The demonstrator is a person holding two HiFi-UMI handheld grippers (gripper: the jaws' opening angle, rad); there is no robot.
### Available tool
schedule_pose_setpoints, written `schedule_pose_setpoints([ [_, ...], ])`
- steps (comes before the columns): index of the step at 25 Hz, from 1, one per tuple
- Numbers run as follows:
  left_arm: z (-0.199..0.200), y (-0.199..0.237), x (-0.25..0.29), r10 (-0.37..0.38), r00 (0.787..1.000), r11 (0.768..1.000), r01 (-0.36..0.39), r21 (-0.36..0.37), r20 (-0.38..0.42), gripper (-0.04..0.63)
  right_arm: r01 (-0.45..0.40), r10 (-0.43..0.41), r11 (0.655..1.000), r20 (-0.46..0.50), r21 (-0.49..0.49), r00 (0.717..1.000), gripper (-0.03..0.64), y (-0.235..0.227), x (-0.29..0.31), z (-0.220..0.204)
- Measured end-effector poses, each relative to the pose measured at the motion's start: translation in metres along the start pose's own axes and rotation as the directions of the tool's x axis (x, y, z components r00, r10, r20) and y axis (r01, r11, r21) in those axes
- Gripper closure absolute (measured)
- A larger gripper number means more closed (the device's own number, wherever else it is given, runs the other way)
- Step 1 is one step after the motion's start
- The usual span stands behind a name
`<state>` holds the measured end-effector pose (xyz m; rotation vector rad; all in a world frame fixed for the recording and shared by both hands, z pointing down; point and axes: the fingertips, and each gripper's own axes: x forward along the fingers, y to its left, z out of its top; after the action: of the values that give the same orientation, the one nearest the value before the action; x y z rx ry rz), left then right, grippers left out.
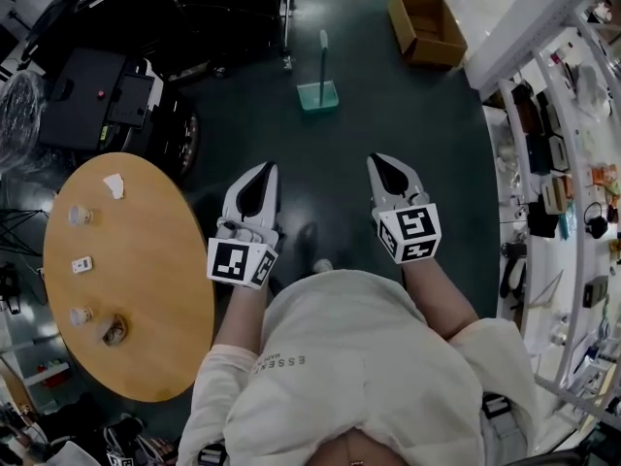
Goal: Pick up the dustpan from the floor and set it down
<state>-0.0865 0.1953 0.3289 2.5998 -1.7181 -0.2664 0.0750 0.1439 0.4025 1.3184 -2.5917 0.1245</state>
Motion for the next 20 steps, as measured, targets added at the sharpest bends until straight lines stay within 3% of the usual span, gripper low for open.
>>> schedule_pose_setpoints([
  [11,-0.009,-0.038,-0.003,-0.105,0.994,0.994,0.104,-0.033,-0.017,0.578,0.012,-0.012,1.000,0.057,-0.014,0.998,0.626,0.004,-0.017,0.016],
  [20,-0.011,-0.036,0.002,-0.090,0.996,0.996,0.089,-0.029,-0.026,0.578,0.027,-0.027,1.000,0.061,-0.005,0.998,0.626,-0.006,-0.018,0.016],
])
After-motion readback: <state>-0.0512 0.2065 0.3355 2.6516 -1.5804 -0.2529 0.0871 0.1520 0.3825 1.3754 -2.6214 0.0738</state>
